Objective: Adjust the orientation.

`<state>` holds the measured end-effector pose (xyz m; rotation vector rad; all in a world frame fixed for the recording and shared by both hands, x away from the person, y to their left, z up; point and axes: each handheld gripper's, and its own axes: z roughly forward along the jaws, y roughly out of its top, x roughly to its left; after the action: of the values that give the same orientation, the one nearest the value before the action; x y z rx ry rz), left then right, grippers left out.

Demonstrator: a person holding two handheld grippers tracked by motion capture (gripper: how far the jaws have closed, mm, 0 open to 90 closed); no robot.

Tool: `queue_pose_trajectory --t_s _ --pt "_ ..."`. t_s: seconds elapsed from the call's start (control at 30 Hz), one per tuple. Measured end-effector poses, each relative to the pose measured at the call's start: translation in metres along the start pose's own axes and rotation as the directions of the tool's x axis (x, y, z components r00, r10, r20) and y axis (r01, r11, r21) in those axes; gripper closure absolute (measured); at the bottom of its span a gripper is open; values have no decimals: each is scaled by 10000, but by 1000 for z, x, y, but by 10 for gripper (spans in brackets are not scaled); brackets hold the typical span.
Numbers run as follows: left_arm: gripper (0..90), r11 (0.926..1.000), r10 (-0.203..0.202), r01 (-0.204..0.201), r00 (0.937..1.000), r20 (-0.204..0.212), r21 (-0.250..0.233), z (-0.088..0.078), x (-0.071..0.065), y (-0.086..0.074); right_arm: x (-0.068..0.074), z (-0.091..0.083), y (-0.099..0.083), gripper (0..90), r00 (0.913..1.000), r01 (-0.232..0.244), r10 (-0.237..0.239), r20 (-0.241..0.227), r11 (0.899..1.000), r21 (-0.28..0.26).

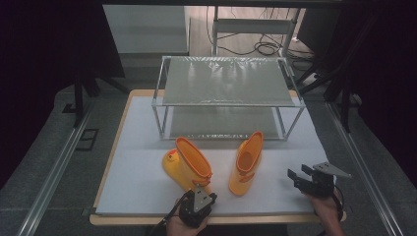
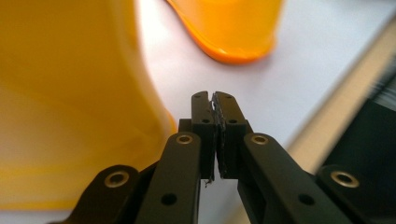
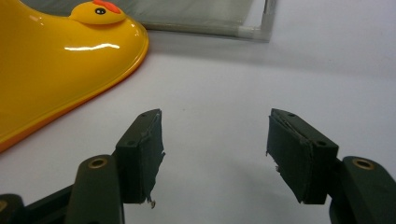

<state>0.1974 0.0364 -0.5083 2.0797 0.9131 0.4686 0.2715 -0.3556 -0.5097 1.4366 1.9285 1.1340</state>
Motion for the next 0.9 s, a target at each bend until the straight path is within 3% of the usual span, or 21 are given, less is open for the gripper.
queue_pose_trajectory --t_s 0.1,0.17,0.57,0.9 --pt "892 10000 -48 48 10000 -30 -45 1 1 1 0 0 0 358 10000 -43 43 57 10000 43" --pt "892 9999 137 -137 9997 -185 -4 0 -1 -1 -1 0 0 358 9999 -102 102 99 9999 43" --pt "897 9986 -459 455 9989 -122 -272 -22 12 -19 -2 -1 0 358 9997 -166 167 181 9999 -12" --pt "892 9904 -1357 1356 9907 -40 -269 -51 41 -42 -3 -1 -1 357 9995 -229 228 201 9997 36"
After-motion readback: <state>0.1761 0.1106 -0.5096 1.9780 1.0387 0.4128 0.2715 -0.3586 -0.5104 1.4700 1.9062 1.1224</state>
